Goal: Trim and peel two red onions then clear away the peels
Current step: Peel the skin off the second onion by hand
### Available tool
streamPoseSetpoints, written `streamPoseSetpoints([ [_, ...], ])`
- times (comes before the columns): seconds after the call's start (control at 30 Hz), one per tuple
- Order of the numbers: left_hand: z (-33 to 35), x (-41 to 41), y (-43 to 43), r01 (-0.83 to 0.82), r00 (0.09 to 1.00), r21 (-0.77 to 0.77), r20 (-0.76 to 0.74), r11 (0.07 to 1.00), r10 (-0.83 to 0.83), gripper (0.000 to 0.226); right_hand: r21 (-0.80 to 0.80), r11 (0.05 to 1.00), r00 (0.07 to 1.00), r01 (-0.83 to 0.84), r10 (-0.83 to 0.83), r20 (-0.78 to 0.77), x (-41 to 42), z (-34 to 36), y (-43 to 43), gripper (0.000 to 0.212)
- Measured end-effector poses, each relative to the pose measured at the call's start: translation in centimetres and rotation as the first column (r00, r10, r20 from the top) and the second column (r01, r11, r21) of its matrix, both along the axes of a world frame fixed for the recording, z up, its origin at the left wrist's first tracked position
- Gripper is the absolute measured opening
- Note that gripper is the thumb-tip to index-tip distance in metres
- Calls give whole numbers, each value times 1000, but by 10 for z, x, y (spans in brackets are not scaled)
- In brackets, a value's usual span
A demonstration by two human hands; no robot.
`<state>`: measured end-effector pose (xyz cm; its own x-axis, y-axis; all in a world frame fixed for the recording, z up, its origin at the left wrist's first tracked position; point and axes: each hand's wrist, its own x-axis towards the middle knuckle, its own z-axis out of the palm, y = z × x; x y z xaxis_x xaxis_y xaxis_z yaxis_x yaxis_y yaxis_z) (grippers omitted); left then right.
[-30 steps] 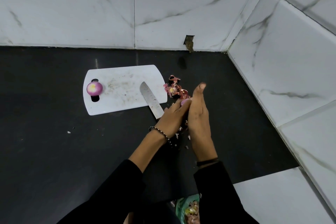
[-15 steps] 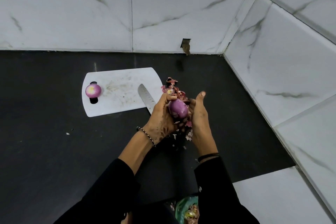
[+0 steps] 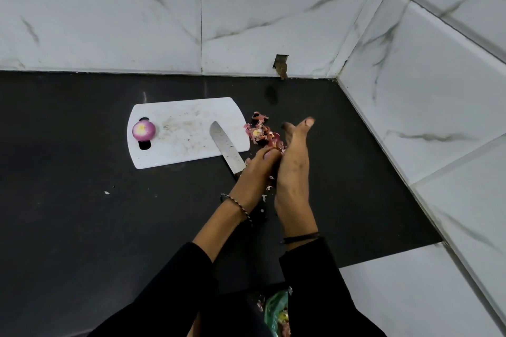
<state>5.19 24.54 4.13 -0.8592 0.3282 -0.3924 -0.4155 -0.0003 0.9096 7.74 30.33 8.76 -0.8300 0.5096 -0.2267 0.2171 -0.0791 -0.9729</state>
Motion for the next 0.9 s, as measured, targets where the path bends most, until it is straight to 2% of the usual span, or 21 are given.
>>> streamPoseSetpoints([
  [0.07, -8, 10, 0, 31, 986, -142, -158, 989, -54, 90, -39, 998, 998, 54, -53, 17, -3, -3, -2, 81],
  [0.1, -11, 13, 1, 29, 975, -158, -215, 987, -63, 96, -66, 994, 996, 83, -82, 25, -5, -6, 1, 77],
  [0.17, -9, 18, 0, 1, 973, -98, -230, 995, -24, 90, -104, 989, 995, 102, -101, 19, -8, -8, 5, 72],
  [0.33, -3, 20, 0, -24, 997, 99, -77, 995, 32, 35, -77, 996, 999, 35, -37, -26, -9, -10, 15, 76],
  [0.5, 3, 12, -6, -158, 975, 358, 205, 920, 88, 35, 6, 1000, 999, 6, -5, -33, -9, -10, 11, 76],
  [0.6, 6, 12, -9, -149, 964, 456, 264, 877, 27, 35, 79, 997, 1000, -2, 2, 4, -12, -14, 12, 78],
  [0.7, 15, 10, -11, -180, 945, 536, 327, 825, -6, 45, 70, 998, 1000, 1, -2, 5, -11, -20, 23, 82],
  [0.77, 18, 7, -11, -173, 941, 558, 337, 812, -31, 52, 17, 1000, 1000, 3, -3, -8, -11, -19, 30, 83],
  [0.9, 18, 1, -5, -164, 951, 542, 308, 824, -13, 44, -7, 1000, 1000, -10, 10, -20, -17, -9, 37, 82],
])
